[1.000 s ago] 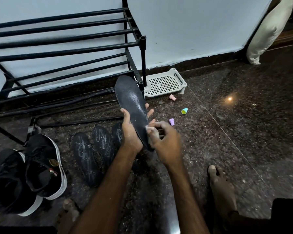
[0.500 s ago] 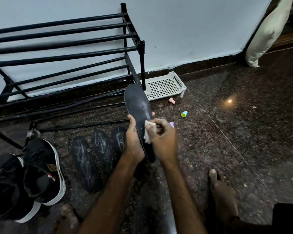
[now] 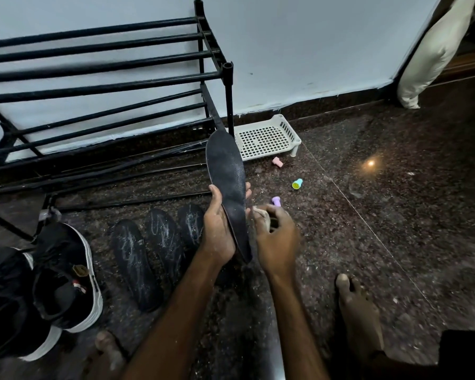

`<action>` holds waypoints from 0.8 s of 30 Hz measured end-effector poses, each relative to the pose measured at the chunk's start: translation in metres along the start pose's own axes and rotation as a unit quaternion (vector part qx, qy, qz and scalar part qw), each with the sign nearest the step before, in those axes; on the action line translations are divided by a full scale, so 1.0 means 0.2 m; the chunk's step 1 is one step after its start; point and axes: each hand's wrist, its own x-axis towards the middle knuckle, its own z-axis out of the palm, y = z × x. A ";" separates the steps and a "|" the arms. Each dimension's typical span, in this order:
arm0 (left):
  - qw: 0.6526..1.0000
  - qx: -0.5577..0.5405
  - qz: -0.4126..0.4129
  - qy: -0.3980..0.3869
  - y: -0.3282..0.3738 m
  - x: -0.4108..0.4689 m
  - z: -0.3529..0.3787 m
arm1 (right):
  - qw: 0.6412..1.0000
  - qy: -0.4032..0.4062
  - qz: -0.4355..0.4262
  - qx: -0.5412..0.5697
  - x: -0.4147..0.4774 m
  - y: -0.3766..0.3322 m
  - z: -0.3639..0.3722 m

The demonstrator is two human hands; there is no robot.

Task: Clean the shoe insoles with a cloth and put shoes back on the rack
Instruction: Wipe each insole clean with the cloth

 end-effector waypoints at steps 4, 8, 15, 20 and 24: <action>0.999 -0.037 -0.019 -0.016 0.00 -0.01 0.01 | 0.997 0.004 0.024 0.067 0.03 -0.07 0.00; 1.000 -0.016 0.012 0.008 0.01 0.01 -0.04 | 0.988 0.028 0.108 0.106 0.06 0.02 -0.07; 1.000 -0.016 -0.006 0.008 0.00 0.02 -0.05 | 0.959 -0.029 0.191 0.209 0.08 0.07 -0.07; 1.000 -0.001 0.000 0.006 0.01 0.02 -0.04 | 0.940 -0.055 0.240 0.238 0.11 0.09 -0.10; 1.000 0.022 0.004 0.008 -0.01 0.02 -0.04 | 0.931 -0.032 0.240 0.273 0.12 0.08 -0.16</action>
